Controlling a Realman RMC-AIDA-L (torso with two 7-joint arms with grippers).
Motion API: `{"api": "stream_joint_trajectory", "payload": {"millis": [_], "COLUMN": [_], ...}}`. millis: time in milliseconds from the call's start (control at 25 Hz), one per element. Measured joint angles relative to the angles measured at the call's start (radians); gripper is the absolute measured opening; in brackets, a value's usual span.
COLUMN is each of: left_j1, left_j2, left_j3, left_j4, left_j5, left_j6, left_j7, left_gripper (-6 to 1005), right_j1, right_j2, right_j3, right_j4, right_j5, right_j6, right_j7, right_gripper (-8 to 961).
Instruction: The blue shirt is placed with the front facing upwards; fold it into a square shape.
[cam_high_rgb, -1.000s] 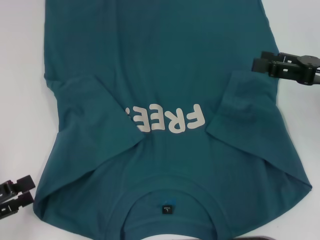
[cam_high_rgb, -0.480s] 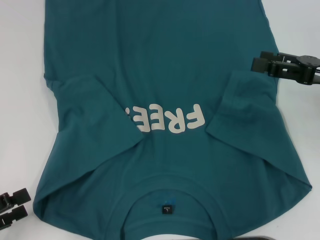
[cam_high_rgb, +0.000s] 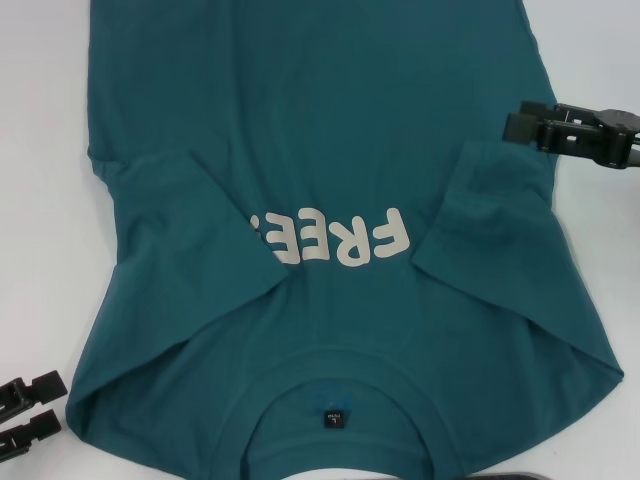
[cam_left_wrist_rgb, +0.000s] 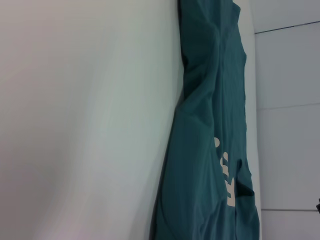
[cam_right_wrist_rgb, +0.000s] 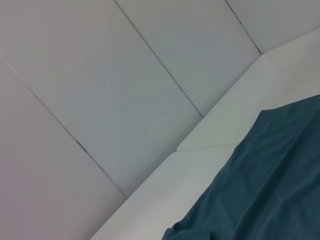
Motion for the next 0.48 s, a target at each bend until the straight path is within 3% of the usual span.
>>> {"api": "stream_joint_trajectory", "payload": {"millis": [480], "left_j1": [-0.017], "left_j2": [-0.005], "left_j3": [0.007], "left_j4": [0.002], "left_j5": [0.038], "left_j6": [-0.032], "left_j7": [-0.023], "left_gripper": [939], "right_j1": [0.001], "right_j2": [0.0], "right_j3": [0.003], "right_j4": [-0.001], "right_j5": [0.0], "right_j6": [-0.003], "right_j7": [0.01], "right_gripper": [920]}}
